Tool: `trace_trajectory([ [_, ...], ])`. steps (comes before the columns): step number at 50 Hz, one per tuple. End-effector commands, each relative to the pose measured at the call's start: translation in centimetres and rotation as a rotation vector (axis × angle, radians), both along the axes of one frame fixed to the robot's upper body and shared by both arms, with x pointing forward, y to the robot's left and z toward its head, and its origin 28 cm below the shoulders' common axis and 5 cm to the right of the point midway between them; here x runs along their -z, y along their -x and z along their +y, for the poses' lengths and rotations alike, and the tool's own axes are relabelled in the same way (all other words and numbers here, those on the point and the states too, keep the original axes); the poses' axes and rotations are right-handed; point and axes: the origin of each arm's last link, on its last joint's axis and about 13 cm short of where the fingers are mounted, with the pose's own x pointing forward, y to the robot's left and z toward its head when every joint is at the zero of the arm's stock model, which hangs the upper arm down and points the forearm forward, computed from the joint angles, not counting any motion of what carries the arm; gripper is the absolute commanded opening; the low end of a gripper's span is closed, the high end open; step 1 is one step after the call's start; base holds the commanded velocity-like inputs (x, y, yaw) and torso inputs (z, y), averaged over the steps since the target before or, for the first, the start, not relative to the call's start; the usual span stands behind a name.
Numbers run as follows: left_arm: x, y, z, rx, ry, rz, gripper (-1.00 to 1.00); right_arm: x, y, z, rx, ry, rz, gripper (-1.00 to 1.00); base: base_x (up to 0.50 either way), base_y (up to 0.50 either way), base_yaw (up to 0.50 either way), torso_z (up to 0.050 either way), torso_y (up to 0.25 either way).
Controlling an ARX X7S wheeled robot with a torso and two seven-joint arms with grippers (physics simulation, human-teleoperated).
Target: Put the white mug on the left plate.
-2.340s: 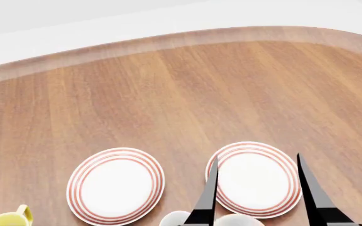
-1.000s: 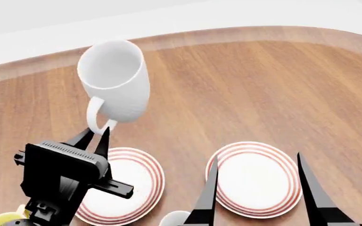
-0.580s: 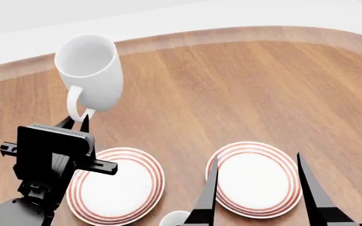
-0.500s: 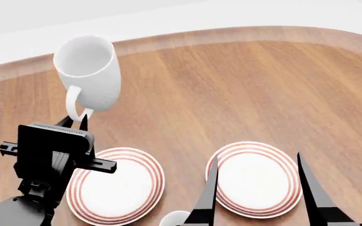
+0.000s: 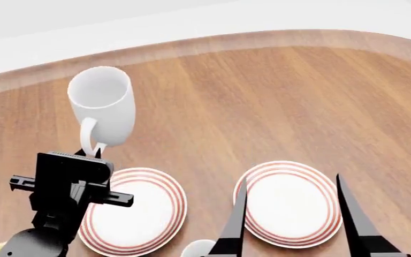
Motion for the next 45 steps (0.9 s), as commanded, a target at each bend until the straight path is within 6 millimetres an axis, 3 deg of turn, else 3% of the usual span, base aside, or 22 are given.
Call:
trace_trajectory([
  [1, 1.3, -0.1, -0.5, 0.015, 0.008, 0.014, -1.00, -0.1, -0.2, 0.0, -0.002, -0.004, -0.014, 1.00, 0.00, 0.00, 0.00, 0.000, 0.000],
  [23, 4.8, 2.3, -0.5, 0.015, 0.031, 0.083, -1.00, 0.0, -0.2, 0.0, -0.005, -0.003, -0.011, 1.00, 0.00, 0.00, 0.00, 0.000, 0.000],
  [45, 5.8, 3.1, -0.9, 0.037, 0.017, 0.102, -1.00, -0.1, -0.2, 0.1, -0.008, -0.002, -0.013, 1.00, 0.00, 0.00, 0.00, 0.000, 0.000],
])
